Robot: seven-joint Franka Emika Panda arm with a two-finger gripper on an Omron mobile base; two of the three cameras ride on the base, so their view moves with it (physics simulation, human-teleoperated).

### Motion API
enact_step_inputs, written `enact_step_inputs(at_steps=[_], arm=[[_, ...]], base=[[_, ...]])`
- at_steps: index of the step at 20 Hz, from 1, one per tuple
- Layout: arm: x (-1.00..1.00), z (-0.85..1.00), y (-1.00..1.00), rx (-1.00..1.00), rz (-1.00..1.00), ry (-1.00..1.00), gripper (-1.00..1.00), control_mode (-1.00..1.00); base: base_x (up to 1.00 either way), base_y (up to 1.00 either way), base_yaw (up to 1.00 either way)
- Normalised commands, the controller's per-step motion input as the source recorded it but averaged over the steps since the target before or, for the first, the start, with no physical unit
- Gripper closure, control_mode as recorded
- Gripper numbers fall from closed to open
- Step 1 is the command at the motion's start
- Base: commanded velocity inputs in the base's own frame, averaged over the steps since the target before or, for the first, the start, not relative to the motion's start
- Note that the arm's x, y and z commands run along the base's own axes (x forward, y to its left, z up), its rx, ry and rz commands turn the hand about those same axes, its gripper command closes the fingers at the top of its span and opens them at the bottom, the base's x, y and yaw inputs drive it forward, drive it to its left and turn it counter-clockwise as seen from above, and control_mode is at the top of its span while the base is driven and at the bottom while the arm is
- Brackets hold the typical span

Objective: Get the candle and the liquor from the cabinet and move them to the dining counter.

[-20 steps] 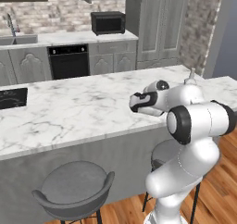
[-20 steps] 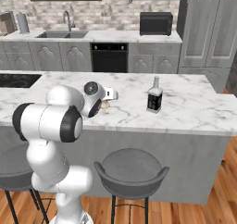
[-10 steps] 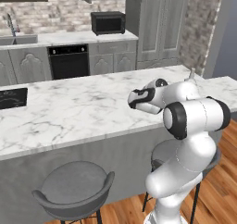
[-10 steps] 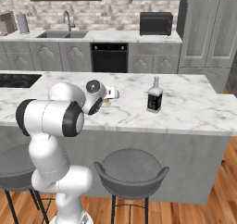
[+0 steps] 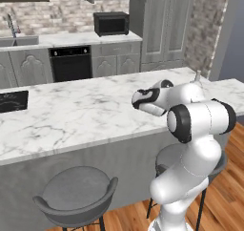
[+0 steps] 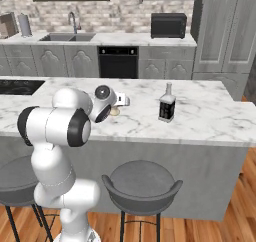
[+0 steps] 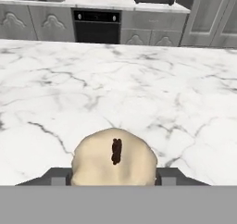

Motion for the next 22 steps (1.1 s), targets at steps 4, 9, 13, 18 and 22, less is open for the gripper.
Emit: enact_step_inputs(at_steps=[4, 9, 13, 18, 22], arm=[[0.0, -0.44, 0.05, 0.0, 0.0, 0.02, 1.0, -1.0], [0.0, -0.49, 0.07, 0.0, 0.0, 0.0, -1.0, -1.0], [-0.04, -0.33, 0.01, 0.0, 0.0, 0.0, -1.0, -1.0], [-0.07, -0.2, 0.05, 0.0, 0.0, -0.01, -1.0, -1.0], [-0.15, -0.07, 0.14, 0.0, 0.0, -0.03, -1.0, -1.0]], base=[[0.0, 0.0, 0.0], [0.0, 0.0, 0.0], [0.0, 0.0, 0.0], [0.0, 0.0, 0.0], [0.0, 0.0, 0.0]])
